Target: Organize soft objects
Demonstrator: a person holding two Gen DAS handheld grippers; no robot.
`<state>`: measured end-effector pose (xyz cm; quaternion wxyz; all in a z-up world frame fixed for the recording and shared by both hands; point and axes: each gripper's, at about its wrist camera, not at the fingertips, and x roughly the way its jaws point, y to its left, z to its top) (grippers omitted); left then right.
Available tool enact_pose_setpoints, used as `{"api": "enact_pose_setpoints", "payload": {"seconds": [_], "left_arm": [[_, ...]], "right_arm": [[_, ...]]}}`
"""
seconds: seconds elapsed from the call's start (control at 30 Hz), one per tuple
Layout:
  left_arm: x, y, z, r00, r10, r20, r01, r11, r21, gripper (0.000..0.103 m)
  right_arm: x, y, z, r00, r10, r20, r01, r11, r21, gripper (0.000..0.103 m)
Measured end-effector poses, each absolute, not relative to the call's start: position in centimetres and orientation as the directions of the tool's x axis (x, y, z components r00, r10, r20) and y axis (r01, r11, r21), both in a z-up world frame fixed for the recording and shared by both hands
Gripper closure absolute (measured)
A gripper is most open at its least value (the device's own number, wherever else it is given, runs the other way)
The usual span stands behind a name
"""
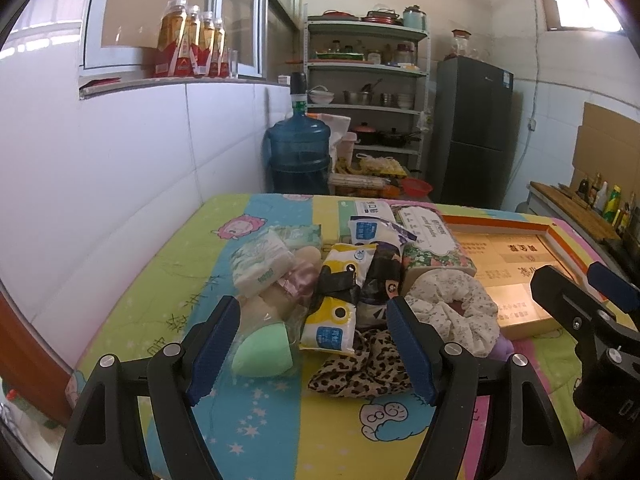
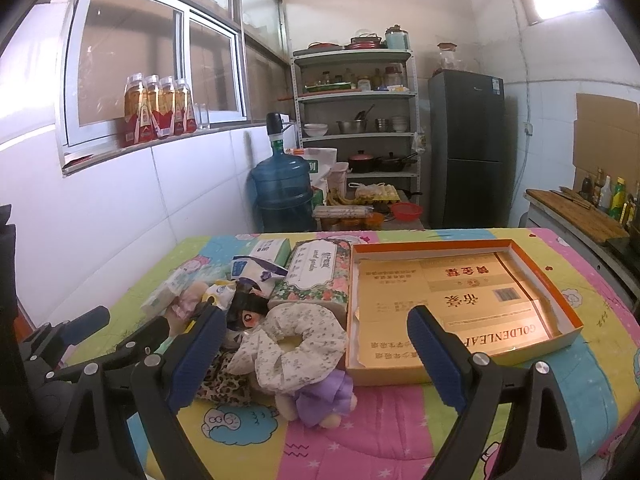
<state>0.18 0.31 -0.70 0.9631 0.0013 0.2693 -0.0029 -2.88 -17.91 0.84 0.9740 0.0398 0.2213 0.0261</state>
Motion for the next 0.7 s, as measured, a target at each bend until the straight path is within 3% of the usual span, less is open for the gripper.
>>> {"api": "enact_pose_setpoints", "payload": {"seconds": [0.7], "left_arm": [[0.49, 0.88, -1.09, 0.858, 0.02, -0.513, -0.003, 0.999, 0.034, 0.026]], "right_arm": [[-2.52, -17.8, 0.38, 0.888, 0.104, -0.449, -0.065, 0.993, 0.101, 0.01]]}}
